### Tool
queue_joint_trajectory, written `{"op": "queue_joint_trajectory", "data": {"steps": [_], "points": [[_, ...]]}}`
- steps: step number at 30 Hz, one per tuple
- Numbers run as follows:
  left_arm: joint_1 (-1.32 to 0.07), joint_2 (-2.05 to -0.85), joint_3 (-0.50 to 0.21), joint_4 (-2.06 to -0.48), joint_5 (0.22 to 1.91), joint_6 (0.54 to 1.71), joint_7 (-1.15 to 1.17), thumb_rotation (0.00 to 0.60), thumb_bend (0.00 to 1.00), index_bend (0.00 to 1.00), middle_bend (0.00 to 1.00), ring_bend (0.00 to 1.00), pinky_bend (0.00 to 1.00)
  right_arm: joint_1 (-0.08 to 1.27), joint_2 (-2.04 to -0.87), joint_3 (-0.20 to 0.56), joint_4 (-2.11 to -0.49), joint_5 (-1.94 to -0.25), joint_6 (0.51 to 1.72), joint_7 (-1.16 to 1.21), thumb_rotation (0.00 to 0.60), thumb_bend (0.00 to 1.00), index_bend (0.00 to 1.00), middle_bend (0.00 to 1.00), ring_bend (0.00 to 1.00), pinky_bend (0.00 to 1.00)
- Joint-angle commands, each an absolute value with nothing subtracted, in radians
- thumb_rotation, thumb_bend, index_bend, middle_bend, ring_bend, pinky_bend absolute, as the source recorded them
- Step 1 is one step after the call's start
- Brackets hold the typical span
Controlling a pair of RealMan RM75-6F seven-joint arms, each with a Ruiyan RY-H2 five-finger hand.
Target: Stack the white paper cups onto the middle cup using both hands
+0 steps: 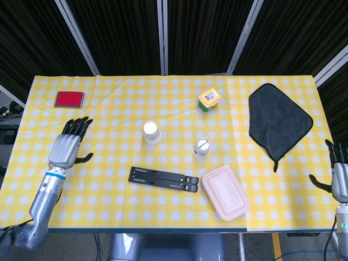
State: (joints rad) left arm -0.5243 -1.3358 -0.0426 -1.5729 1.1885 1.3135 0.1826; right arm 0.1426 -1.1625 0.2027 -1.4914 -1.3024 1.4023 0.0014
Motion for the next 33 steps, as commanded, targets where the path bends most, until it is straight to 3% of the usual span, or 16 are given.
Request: {"op": "queue_joint_trajectory", "data": {"steps": [1,7,13,23,33], "points": [[-0.443,-1.289,0.012,-1.603,1.239,1.378,0.147,0.6,0.24,0.0,0.0,0.0,0.0,0.223,-1.154,0.239,-1.573,-1.313,1.347,-0.095,0.6,0.08,0.13,0.0,0.0,0.02],[-0.405,-1.262,-0.004,-1.609,1.262,1.392,0.109,0.6,0.24,0.0,0.0,0.0,0.0,0.416,-1.2,0.301,-1.665,-1.207,1.133,-0.275,0.6,0.1,0.23,0.0,0.0,0.04],[-0.391,-1.238,-0.02,-1.608,1.278,1.369,0.058,0.6,0.24,0.0,0.0,0.0,0.0,0.59,-1.321,0.332,-1.616,-0.989,0.956,-0.419,0.6,0.13,0.25,0.0,0.0,0.04],[-0.373,-1.224,-0.044,-1.609,1.297,1.35,0.023,0.6,0.24,0.0,0.0,0.0,0.0,0.738,-1.445,0.323,-1.517,-0.797,0.891,-0.527,0.6,0.18,0.25,0.0,0.0,0.05],[-0.365,-1.225,-0.057,-1.607,1.314,1.325,0.015,0.6,0.24,0.0,0.0,0.0,0.0,0.787,-1.491,0.295,-1.486,-0.754,0.896,-0.526,0.6,0.18,0.25,0.0,0.0,0.05]]}}
